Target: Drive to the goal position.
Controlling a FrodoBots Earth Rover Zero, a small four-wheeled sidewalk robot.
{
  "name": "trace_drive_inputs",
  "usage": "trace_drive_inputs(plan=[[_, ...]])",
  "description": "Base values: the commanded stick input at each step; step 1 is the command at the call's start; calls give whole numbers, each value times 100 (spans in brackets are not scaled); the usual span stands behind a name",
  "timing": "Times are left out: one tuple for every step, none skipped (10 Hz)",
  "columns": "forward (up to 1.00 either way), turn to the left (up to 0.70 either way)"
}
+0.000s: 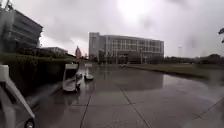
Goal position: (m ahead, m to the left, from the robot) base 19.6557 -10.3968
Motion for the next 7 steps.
trace_drive_inputs(plan=[[44, 0], [69, 0], [70, 0], [70, 0], [70, 0], [70, 0], [70, 0]])
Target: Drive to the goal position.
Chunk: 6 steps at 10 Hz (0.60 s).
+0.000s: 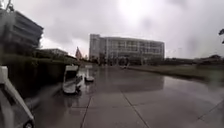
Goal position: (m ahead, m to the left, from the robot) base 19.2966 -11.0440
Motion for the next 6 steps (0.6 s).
trace_drive_inputs(plan=[[70, 0], [70, 0], [70, 0], [70, 0], [70, 0], [70, 0]])
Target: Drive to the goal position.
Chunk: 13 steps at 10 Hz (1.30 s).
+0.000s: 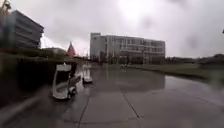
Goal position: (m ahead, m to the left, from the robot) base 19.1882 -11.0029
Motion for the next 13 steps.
trace_drive_inputs(plan=[[70, 0], [70, 0], [70, 0], [70, 0], [70, 0], [70, 0], [70, 0], [70, 0], [70, 0], [70, 0], [70, 0], [70, 0], [70, 0]])
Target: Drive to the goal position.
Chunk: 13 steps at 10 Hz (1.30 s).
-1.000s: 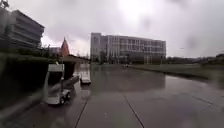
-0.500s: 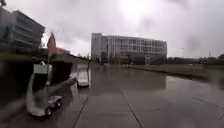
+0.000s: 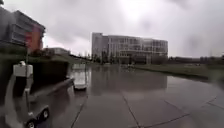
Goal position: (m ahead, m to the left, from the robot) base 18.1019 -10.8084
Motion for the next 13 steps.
trace_drive_inputs(plan=[[70, 0], [70, 0], [70, 0], [70, 0], [70, 0], [70, 0], [70, 0], [70, 0], [70, 0], [70, 0], [70, 0], [70, 0], [70, 0]])
